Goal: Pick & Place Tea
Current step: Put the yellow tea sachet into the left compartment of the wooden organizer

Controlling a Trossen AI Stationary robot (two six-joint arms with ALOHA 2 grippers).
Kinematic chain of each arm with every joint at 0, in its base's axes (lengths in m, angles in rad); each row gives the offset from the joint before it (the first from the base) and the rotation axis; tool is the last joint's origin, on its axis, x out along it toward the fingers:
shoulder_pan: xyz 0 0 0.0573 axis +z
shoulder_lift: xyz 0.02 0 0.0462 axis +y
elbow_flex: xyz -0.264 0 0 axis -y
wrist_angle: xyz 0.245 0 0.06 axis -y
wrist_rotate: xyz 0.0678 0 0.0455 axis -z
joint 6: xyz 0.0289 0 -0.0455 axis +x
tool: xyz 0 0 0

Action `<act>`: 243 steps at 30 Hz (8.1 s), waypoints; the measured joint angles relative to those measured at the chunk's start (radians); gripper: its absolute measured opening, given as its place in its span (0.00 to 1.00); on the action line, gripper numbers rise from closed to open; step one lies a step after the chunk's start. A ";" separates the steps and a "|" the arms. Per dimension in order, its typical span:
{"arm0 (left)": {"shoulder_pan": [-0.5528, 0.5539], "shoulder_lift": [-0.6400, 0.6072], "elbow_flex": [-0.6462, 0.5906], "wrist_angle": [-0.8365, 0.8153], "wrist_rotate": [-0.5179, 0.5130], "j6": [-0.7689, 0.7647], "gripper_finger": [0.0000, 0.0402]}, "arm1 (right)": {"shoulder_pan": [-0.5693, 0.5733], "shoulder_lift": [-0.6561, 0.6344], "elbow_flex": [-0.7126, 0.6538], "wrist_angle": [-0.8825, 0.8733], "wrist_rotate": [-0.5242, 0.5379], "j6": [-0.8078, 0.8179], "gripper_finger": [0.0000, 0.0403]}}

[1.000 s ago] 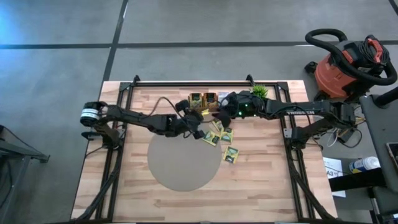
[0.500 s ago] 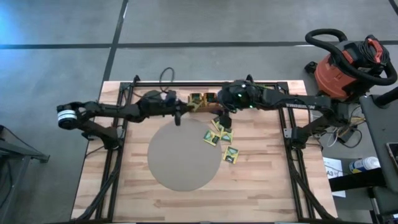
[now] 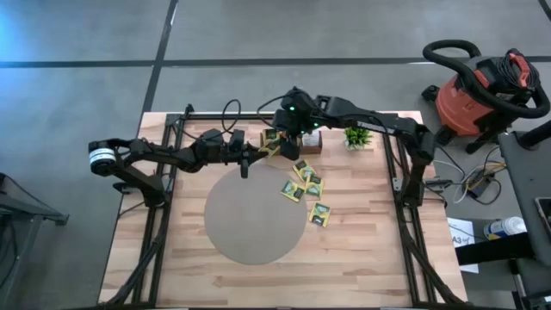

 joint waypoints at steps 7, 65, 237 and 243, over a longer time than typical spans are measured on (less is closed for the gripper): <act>0.042 0.011 0.000 0.018 0.027 0.038 0.04 | -0.006 0.110 0.157 -0.128 -0.038 -0.017 0.53; 0.112 0.167 0.146 -0.238 -0.156 0.126 0.46 | -0.051 0.332 0.339 -0.288 0.020 -0.075 0.02; -0.285 0.265 0.421 -0.762 -0.131 0.685 0.46 | 0.390 -0.307 -1.034 0.768 0.255 1.616 0.29; -0.283 0.352 0.495 -0.774 -0.130 0.814 0.46 | 0.392 -0.217 -1.037 0.765 0.234 1.726 0.38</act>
